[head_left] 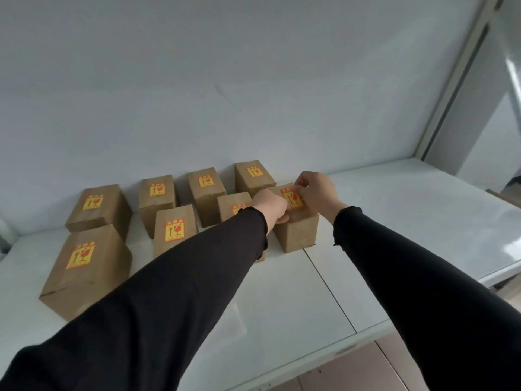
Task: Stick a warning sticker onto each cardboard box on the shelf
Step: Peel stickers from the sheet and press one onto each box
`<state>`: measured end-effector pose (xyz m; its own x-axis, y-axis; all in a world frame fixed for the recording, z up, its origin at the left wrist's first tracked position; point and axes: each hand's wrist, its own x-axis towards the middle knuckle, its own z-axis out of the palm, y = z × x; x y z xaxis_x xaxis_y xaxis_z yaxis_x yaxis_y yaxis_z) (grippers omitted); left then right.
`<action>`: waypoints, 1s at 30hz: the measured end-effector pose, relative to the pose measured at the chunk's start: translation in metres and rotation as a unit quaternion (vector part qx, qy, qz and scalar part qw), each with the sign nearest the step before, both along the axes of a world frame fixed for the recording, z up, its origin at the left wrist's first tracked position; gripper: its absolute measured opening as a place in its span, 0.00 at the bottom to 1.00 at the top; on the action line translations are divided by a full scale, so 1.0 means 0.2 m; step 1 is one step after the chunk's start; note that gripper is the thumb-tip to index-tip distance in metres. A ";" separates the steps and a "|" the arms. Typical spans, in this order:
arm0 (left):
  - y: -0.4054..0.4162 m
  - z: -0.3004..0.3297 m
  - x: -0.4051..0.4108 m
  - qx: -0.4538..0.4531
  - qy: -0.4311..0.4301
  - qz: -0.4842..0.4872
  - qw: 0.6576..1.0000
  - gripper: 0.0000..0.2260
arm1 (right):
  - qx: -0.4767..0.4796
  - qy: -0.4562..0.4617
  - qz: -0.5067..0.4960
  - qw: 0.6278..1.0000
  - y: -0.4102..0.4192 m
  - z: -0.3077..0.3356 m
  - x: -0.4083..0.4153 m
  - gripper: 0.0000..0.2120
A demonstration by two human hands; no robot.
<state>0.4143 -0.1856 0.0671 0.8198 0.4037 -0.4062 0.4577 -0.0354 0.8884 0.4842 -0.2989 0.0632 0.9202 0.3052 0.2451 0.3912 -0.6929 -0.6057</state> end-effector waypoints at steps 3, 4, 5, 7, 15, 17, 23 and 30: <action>-0.01 -0.03 0.03 0.044 -0.003 -0.002 0.999 0.11 | -0.005 -0.006 -0.010 1.000 0.00 -0.03 0.01 0.05; -0.01 -0.04 0.03 0.062 -0.006 -0.002 0.998 0.10 | -0.006 -0.007 -0.014 1.000 0.00 -0.03 0.02 0.05; 0.00 -0.04 0.04 0.076 -0.006 -0.003 0.997 0.09 | -0.006 -0.008 -0.017 1.000 0.00 -0.04 0.02 0.05; 0.00 -0.04 0.05 0.087 -0.008 -0.008 0.996 0.05 | -0.004 -0.012 -0.019 1.000 0.00 -0.05 0.03 0.05; 0.00 -0.10 0.05 0.203 -0.030 -0.036 0.978 0.03 | -0.004 -0.021 -0.030 0.999 0.03 -0.10 0.04 0.05; 0.00 -0.11 0.05 0.231 -0.039 -0.048 0.971 0.05 | -0.011 -0.027 -0.034 0.999 0.04 -0.10 0.05 0.05; -0.01 -0.12 0.05 0.323 -0.040 -0.066 0.943 0.11 | -0.036 -0.034 -0.016 0.999 0.05 -0.10 0.07 0.04; 0.00 -0.13 0.04 0.366 -0.053 -0.081 0.926 0.13 | -0.030 -0.033 -0.012 0.999 0.05 -0.11 0.08 0.04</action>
<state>0.4226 -0.1860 0.0403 0.9132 0.4072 0.0137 0.3054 -0.7064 0.6386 0.5005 -0.2888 0.0412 0.9104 0.2986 0.2864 0.4105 -0.7377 -0.5359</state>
